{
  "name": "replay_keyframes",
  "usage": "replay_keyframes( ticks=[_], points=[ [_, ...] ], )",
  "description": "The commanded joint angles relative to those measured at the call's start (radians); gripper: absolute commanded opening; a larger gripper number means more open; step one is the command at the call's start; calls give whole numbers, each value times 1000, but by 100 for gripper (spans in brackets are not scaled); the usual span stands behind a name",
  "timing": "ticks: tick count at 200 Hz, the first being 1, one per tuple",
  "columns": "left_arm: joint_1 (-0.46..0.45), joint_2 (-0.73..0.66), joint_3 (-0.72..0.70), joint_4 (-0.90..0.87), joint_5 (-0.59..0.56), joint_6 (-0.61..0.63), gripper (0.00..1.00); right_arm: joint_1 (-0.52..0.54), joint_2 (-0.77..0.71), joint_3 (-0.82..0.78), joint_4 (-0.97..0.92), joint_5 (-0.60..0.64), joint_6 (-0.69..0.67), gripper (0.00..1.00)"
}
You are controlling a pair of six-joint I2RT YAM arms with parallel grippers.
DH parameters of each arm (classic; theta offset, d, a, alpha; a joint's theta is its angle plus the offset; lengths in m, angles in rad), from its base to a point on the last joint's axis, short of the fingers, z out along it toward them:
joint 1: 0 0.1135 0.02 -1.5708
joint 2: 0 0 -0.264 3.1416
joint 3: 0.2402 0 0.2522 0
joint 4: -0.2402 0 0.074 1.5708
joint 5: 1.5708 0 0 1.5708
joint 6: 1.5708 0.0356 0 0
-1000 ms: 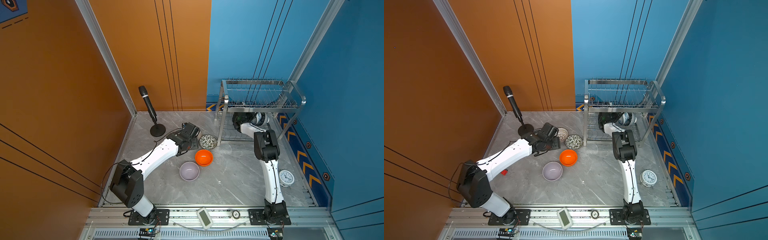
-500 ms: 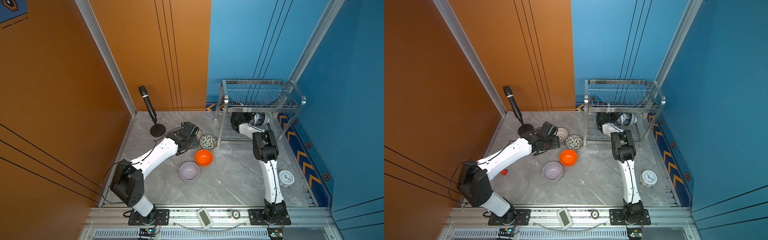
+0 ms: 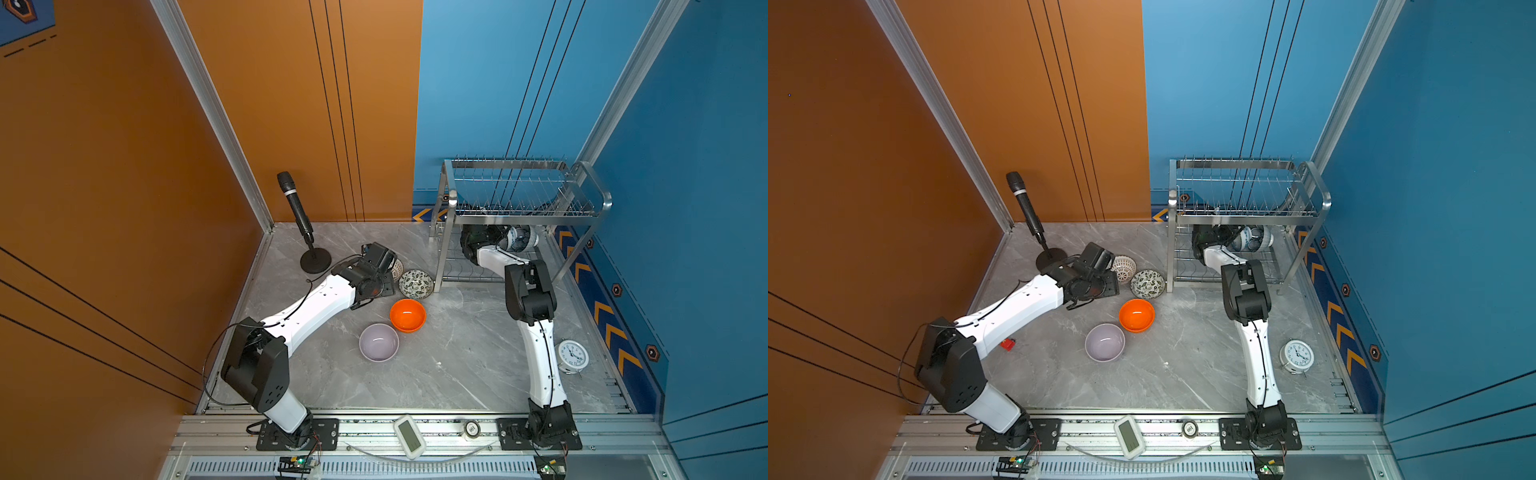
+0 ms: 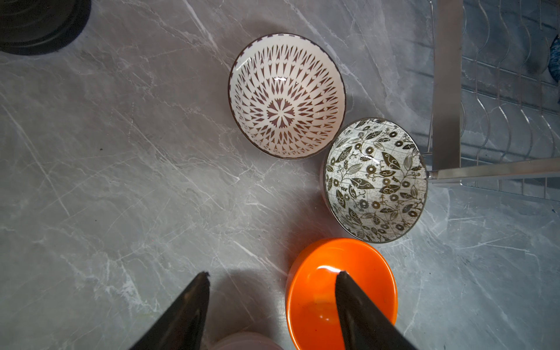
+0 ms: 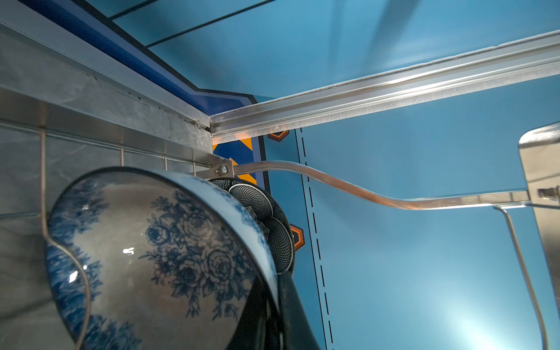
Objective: Load bowls into a dish rack
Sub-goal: Place the bowl in the dish rack.
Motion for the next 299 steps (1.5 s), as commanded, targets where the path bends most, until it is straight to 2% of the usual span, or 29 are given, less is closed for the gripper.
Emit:
replay_keyframes(
  ticks=[1,44,127,164,194,236,299],
  points=[
    [11,-1,22,-14,16,21,67,6,20,27,-32,43,20,14],
    [12,-6,13,-14,17,19,67,9,17,28,-34,47,17,19],
    [13,-28,0,-15,8,19,67,20,-2,27,-32,51,18,34],
    [12,-35,-7,-13,11,19,67,30,-25,2,-25,52,28,48],
    [9,-44,-8,-14,12,17,67,35,-49,-31,-21,53,42,52],
    [3,-56,-14,-14,9,17,67,46,-88,-101,-6,53,60,62],
    [-17,-60,-14,-15,9,8,67,58,-141,-152,7,46,81,67]
  ],
)
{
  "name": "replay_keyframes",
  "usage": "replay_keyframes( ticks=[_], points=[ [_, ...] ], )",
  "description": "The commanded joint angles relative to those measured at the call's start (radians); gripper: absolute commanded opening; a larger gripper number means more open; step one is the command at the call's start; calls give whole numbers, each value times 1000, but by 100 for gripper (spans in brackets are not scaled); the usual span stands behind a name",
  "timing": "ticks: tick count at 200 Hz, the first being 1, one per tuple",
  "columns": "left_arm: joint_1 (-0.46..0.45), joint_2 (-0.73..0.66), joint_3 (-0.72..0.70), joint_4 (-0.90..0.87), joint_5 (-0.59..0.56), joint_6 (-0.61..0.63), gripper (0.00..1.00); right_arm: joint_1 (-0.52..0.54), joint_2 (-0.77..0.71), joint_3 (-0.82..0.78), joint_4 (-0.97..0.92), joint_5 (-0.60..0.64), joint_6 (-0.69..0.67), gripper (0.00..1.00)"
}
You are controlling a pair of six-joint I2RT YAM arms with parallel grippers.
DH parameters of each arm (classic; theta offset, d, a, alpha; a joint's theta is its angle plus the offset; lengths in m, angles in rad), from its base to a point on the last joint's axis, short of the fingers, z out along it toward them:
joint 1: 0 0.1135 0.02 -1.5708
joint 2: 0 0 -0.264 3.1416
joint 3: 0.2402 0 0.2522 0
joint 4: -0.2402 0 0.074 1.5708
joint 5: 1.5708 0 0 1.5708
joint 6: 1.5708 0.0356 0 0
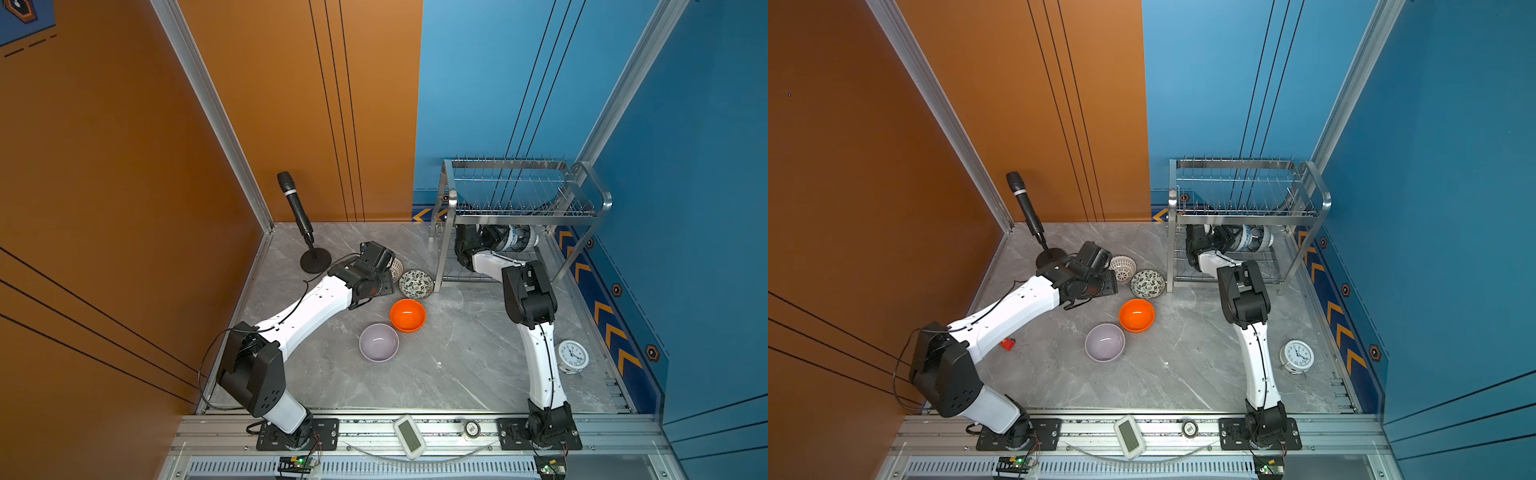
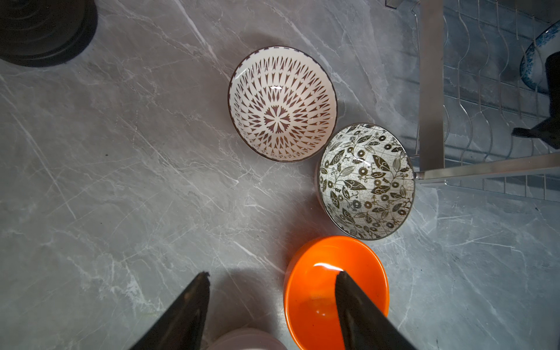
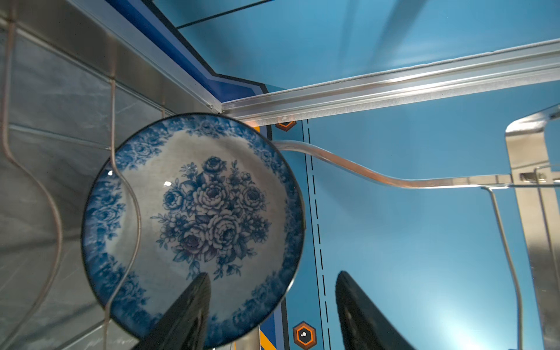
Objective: Load bowls into a dish rack
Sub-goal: Place the bowl in the dish rack.
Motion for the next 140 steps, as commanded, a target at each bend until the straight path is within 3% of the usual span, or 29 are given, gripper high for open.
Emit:
replay_keyframes(
  ticks=[1,34,96,140],
  points=[
    [-11,-29,-11,-16,8,-1,67,8,-67,-20,21,13,38,67],
    [-22,-30,-11,-13,-1,-6,67,13,-97,-61,27,14,57,75],
    [-54,-30,-8,-14,-34,-28,67,22,-167,-147,11,15,117,78],
    [-80,-29,0,-14,-59,-43,67,28,-251,-234,-50,7,232,79]
  ],
)
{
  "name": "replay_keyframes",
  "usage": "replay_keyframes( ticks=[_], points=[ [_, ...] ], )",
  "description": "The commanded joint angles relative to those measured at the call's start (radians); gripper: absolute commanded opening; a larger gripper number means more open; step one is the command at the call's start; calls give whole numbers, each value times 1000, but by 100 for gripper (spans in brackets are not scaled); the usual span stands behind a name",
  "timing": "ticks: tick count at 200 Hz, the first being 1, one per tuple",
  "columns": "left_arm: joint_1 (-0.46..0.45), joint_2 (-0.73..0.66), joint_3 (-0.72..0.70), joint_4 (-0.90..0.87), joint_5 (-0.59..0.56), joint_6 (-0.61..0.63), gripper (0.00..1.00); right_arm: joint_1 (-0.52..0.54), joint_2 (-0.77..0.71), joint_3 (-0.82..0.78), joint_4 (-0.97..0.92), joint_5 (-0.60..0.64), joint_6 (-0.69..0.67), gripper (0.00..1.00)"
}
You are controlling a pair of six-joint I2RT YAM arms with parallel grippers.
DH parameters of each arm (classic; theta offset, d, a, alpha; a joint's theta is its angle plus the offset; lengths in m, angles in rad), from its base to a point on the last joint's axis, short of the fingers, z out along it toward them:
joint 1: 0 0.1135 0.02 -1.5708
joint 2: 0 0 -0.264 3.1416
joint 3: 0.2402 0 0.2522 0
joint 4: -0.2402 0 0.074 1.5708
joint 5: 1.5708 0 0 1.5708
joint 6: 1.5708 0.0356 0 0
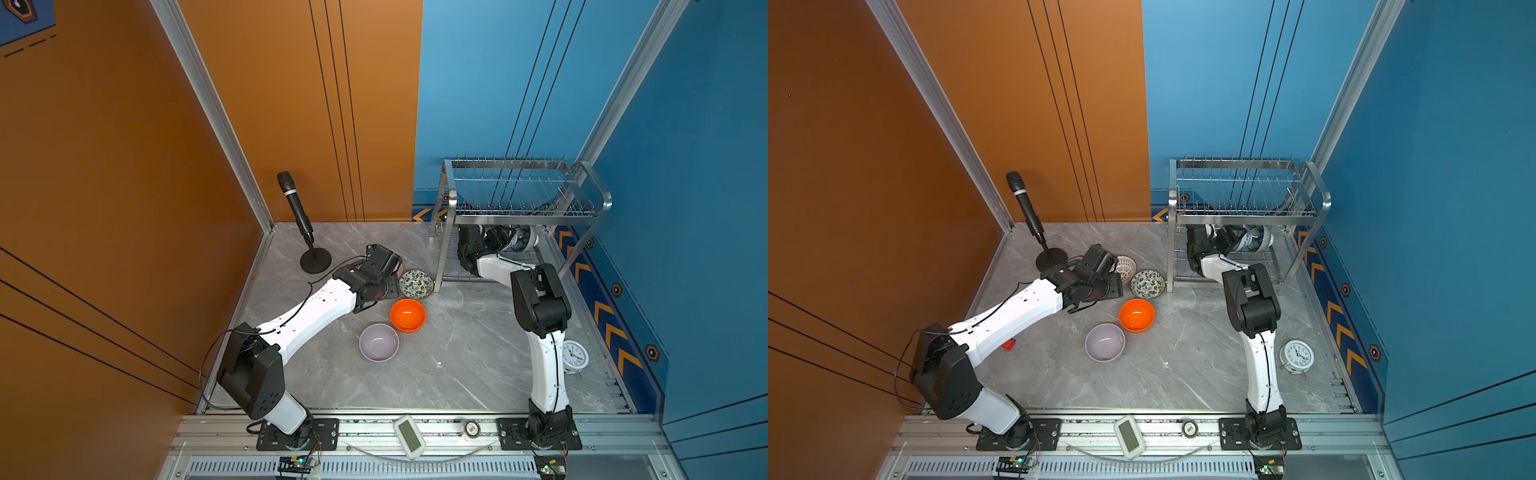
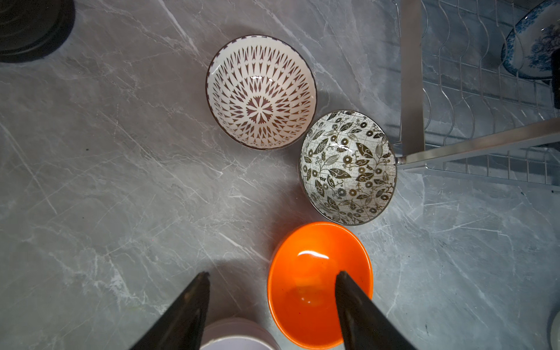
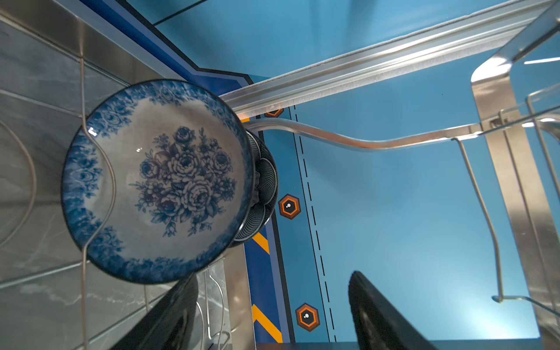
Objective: Load bowls into a dish rack
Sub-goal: Place the bowl in the dish rack.
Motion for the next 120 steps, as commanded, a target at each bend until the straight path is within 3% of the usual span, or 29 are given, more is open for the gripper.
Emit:
replay_keyframes(
  ticks=[1,120],
  points=[
    [-18,-23,0,-13,-40,-18,67,8,-82,-34,-48,7,100,79],
    [-58,-62,-5,-42,-69,-52,67,45,-311,-186,-399,-22,443,81]
  ],
)
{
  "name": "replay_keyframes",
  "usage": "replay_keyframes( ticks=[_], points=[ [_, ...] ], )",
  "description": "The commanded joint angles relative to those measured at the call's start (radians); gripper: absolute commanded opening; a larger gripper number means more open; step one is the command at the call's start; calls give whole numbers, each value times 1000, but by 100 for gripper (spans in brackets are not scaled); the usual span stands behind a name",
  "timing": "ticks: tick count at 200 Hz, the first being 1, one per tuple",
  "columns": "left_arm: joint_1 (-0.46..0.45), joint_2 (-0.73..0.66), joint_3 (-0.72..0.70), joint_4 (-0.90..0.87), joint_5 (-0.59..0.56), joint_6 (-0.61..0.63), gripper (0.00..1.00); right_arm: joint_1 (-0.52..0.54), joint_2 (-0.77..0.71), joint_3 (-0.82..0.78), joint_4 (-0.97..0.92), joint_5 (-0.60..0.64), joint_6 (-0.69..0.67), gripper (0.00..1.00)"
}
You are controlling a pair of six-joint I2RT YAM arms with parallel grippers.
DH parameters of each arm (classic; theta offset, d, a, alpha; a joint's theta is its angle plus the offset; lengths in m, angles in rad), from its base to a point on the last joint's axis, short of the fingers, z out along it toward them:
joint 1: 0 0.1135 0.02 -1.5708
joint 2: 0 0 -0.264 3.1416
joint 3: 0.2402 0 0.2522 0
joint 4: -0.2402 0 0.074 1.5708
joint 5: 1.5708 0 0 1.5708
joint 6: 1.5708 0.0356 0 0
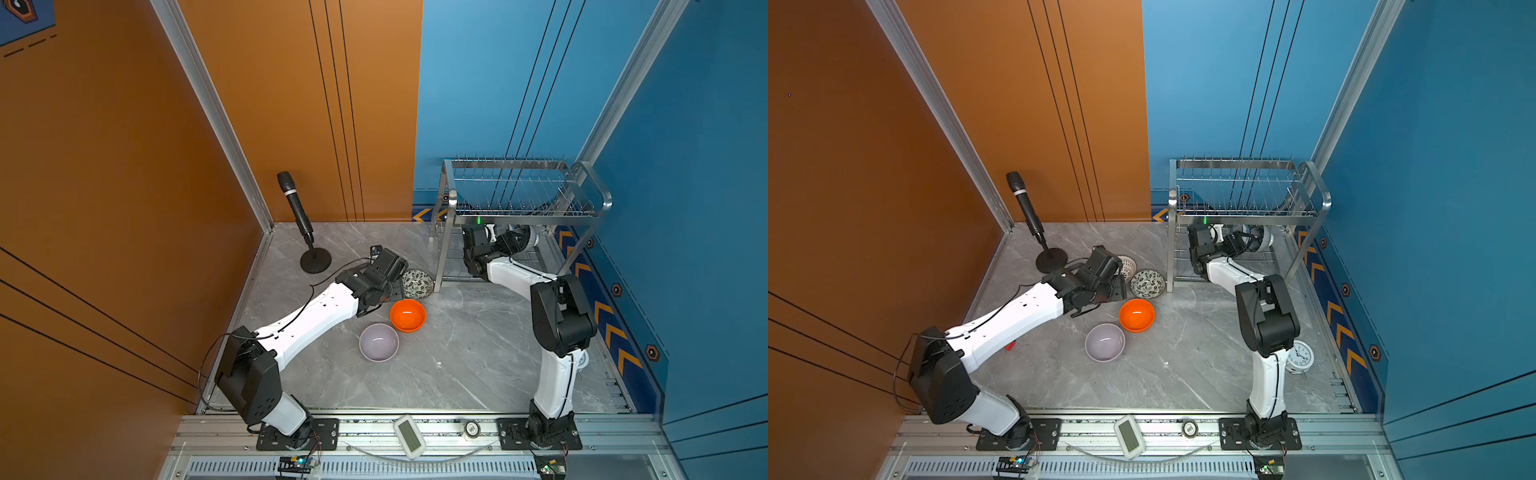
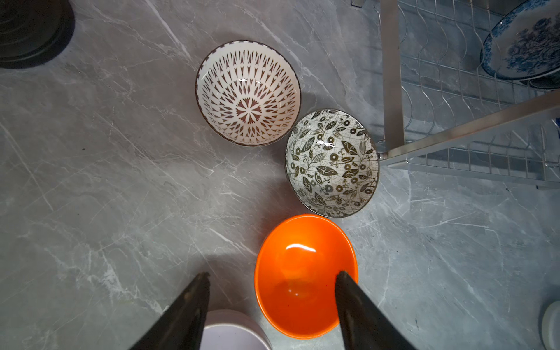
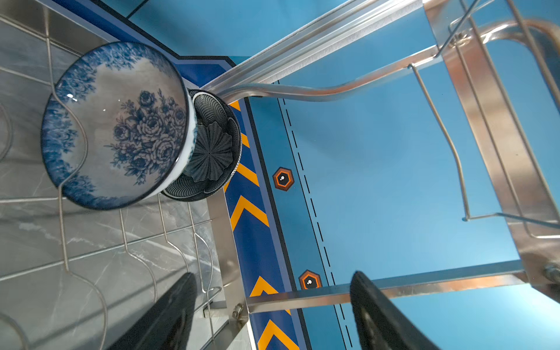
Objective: Load bowls into a dish rack
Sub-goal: Place the bowl in the dish rack, then pick up the bowl from the center of the table.
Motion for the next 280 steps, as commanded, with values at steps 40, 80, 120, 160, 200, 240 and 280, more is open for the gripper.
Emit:
replay_keyframes(
  ticks=[40,80,120,160,200,240,280],
  points=[
    [11,-57,1,-104,-35,-20,67,34,-155,-57,-282,-19,250,81],
    [56,-92,-46,-138,3,-8,68,85,-235,-110,-445,1,406,81],
    [117,-124,-96,-208,90,52,68,180,-311,-124,-752,27,726,81],
    [175,-189,-152,-274,172,120,68,320,-323,-19,-1152,-4,1103,81],
    [242,-305,-244,-291,268,162,68,465,-297,69,-1427,-83,1389,81],
    [244,-387,-358,-290,306,211,68,575,-314,84,-1457,-178,1521,80],
    [246,-430,-414,-290,354,228,69,640,-387,81,-1404,-255,1579,80]
  ],
)
